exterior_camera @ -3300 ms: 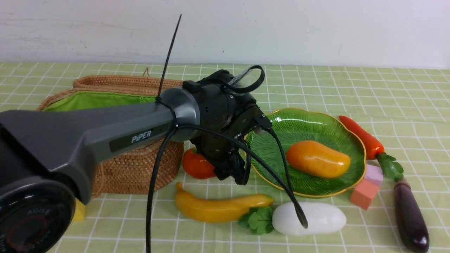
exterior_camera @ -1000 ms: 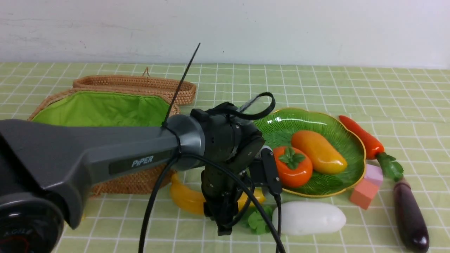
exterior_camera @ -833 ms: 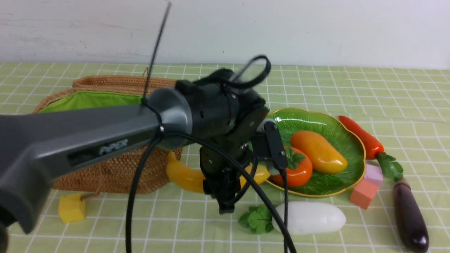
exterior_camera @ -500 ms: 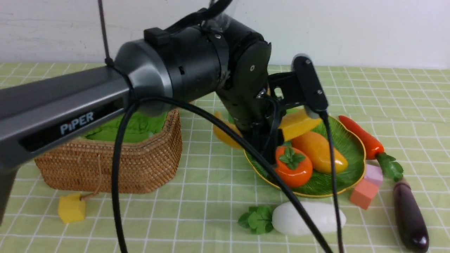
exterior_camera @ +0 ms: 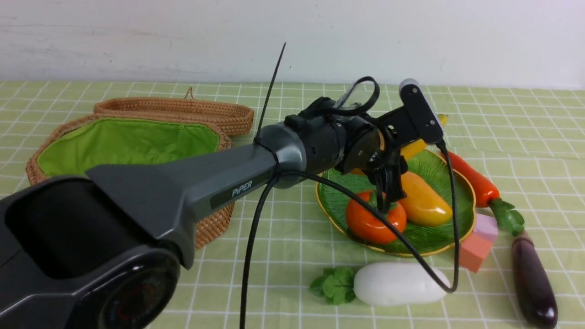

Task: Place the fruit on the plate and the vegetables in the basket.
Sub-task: Use the left arm to grab a banana and put it into the right plate, then take a daikon with your right arm and place it on the basket on the left, then grab an eggplant with your right arm and place it in the basket on the left.

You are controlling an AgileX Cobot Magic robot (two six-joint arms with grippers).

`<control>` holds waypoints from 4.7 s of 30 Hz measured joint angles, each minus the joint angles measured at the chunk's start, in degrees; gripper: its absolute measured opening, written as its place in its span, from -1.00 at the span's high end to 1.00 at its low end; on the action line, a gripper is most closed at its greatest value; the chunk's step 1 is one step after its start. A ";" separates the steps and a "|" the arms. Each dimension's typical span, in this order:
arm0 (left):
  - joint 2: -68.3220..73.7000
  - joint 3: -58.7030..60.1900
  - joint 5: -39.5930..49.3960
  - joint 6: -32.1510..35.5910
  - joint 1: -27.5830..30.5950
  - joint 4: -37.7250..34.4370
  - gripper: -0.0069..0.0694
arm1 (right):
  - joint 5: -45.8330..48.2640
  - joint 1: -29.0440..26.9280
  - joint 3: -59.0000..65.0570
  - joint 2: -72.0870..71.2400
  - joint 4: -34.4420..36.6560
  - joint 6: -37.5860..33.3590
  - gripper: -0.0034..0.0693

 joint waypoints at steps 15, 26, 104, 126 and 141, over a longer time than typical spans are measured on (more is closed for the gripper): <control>-1.60 -0.31 5.39 -0.62 -2.11 -5.70 -0.79 | 0.97 0.00 0.05 0.00 0.08 0.00 0.62; -18.29 -0.33 39.08 -18.91 -3.68 -8.28 0.34 | 0.17 0.00 0.05 1.39 -3.46 5.23 0.62; -96.71 67.12 30.50 -32.23 -3.63 -4.84 0.85 | -32.53 31.34 -21.46 70.64 -19.83 -17.55 -0.56; -108.73 63.65 34.30 -62.97 -3.63 24.68 0.85 | -47.01 35.16 -84.16 109.93 -13.27 -13.71 -0.57; -108.73 63.65 34.36 -46.29 -3.63 11.76 0.85 | -12.39 35.16 -84.56 96.85 -21.14 5.68 -0.45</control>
